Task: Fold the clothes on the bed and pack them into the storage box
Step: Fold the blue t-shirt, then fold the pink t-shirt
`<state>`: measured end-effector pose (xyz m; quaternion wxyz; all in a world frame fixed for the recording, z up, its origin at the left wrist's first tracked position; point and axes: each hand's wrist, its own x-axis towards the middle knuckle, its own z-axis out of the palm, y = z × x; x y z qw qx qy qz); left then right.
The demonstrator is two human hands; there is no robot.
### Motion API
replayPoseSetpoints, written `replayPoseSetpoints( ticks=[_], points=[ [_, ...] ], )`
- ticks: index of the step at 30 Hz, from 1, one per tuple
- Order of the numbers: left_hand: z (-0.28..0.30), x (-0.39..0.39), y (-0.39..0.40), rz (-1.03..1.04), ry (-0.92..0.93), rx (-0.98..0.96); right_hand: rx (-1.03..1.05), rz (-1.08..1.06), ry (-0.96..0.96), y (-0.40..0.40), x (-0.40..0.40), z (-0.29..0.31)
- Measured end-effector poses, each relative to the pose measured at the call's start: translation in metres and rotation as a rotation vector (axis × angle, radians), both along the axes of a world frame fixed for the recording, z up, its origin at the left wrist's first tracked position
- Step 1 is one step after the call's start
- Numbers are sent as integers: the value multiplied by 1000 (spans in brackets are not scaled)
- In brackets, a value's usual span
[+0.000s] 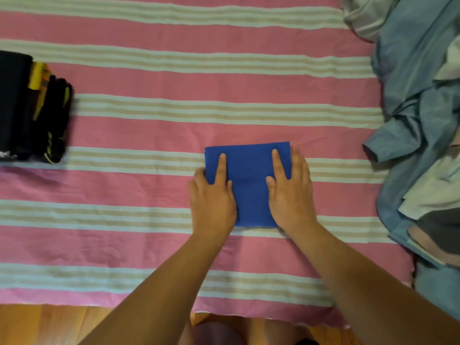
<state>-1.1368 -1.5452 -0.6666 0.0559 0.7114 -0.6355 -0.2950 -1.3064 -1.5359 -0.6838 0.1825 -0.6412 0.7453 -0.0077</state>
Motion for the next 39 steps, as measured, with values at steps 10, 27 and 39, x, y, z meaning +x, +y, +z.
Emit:
replayPoseSetpoints(
  ticks=[10, 27, 39],
  points=[
    [50, 47, -25, 202, 652, 382, 294, -536, -959, -19, 8, 85],
    [191, 473, -165, 173, -38, -214, 0, 5, -1065, -160, 427, 166],
    [95, 480, -208, -328, -460, -145, -150, 465, -99, -198, 489, 111]
  ],
)
